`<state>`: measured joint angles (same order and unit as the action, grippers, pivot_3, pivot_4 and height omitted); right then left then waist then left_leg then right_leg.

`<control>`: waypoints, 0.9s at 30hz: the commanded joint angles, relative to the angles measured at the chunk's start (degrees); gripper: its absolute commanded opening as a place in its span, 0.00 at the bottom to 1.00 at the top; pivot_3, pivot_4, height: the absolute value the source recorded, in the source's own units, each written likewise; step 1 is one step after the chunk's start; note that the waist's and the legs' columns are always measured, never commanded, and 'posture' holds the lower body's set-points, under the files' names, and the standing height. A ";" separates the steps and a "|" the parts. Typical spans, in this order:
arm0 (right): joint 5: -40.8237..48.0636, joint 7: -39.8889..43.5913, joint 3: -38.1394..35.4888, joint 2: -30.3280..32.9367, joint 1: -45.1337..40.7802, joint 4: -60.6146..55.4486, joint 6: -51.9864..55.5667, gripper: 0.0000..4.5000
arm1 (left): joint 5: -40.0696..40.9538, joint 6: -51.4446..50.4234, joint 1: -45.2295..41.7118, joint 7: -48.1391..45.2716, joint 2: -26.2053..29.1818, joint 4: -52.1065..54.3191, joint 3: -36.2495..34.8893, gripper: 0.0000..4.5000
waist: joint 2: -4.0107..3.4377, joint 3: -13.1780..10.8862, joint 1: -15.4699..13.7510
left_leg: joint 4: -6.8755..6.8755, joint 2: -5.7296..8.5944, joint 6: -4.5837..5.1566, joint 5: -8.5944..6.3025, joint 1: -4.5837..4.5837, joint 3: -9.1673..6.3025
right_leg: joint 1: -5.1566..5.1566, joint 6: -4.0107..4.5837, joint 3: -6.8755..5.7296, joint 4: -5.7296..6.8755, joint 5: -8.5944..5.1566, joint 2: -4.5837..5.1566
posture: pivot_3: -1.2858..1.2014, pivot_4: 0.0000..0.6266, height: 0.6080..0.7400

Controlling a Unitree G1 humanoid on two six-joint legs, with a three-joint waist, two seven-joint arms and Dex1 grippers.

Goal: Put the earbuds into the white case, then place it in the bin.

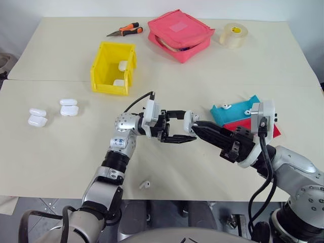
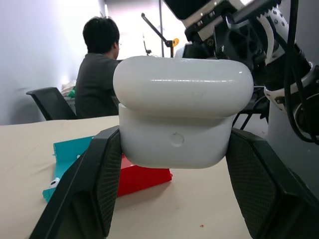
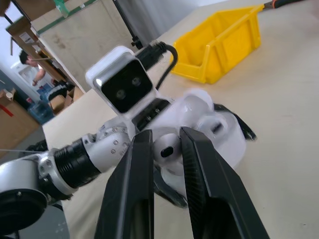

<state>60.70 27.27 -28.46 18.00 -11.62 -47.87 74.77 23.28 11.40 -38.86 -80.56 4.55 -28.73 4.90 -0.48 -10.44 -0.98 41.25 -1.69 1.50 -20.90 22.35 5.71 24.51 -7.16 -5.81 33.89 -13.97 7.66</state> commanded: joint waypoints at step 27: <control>-1.76 3.34 13.14 22.30 5.87 3.17 -24.13 0.10 | 1.49 1.18 1.42 0.96 -0.72 3.70 -0.21 0.61 | 0.02 -0.01 -0.38 | 0.01 -0.01 0.06 -0.03 -0.01 0.00 | -0.02 0.00 0.00 -0.06 0.00 0.00 | 0.52 0.24 1.00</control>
<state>59.45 30.37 -15.92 39.11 -6.15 -44.81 50.61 23.09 11.28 -37.16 -79.64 4.56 -27.45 5.43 -0.46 -10.45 -1.37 41.26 -1.70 1.57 -20.93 22.34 5.71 24.49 -7.16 -5.81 33.83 -13.97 7.67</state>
